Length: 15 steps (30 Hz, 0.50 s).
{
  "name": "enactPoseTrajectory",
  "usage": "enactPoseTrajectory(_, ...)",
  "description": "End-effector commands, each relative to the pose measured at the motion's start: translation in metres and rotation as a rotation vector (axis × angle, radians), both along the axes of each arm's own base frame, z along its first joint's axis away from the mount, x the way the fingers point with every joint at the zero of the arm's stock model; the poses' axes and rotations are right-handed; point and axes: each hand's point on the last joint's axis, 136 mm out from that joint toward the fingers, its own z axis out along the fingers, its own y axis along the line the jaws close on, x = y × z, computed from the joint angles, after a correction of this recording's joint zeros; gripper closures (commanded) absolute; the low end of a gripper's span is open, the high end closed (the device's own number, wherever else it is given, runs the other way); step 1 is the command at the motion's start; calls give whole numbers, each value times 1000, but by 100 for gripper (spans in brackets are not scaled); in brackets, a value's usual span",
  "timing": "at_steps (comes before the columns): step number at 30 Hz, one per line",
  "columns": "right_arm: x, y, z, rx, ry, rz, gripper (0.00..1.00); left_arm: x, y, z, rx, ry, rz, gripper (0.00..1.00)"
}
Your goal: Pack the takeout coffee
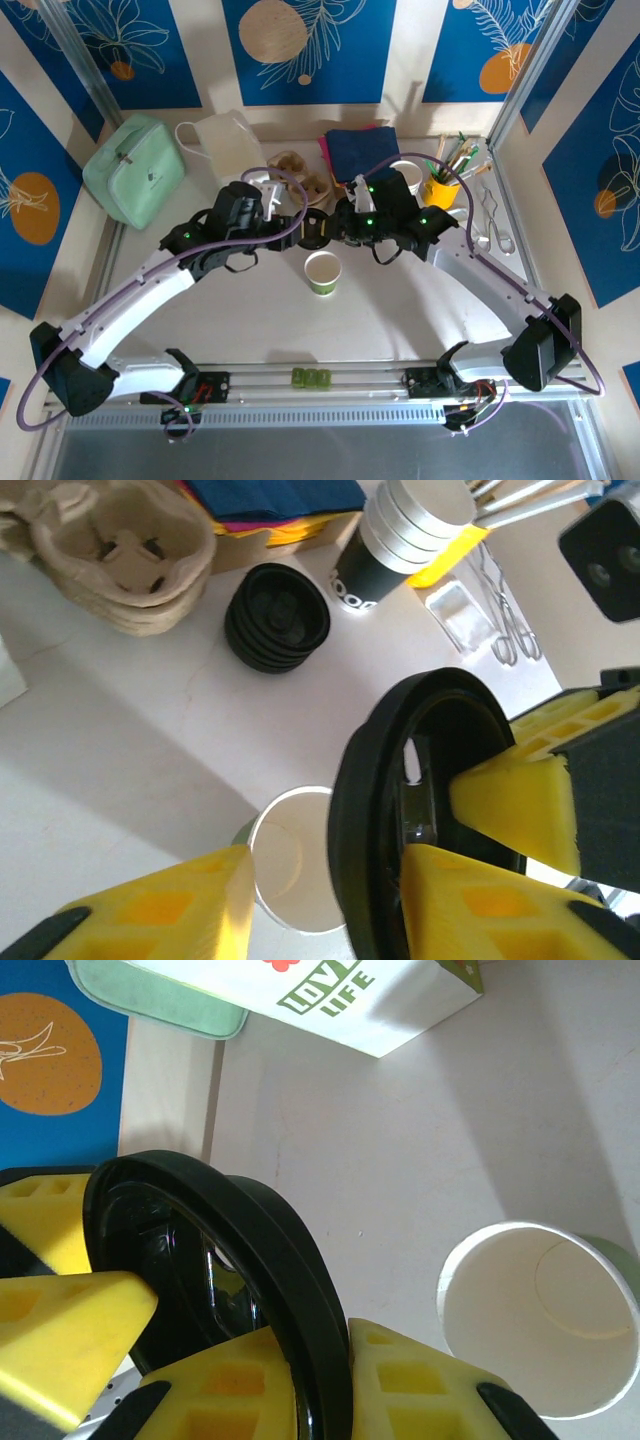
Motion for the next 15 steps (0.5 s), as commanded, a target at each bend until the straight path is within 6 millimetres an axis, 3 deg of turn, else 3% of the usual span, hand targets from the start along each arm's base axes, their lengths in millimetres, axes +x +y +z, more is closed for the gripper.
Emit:
enactPoseTrajectory(1,-5,-2,20,21,-37,23,84,-4,-13,-1,-50,13,-52,63)
enactPoseTrajectory(7,-8,-4,22,34,-36,25,84,-8,-26,-1,-124,34,-96,67)
enactPoseTrajectory(12,-10,-7,25,38,-47,25,82,-8,-25,-1,-131,38,-92,76)
enactPoseTrajectory(15,-11,-12,28,23,-76,20,74,-8,-22,0,-134,40,-80,82)
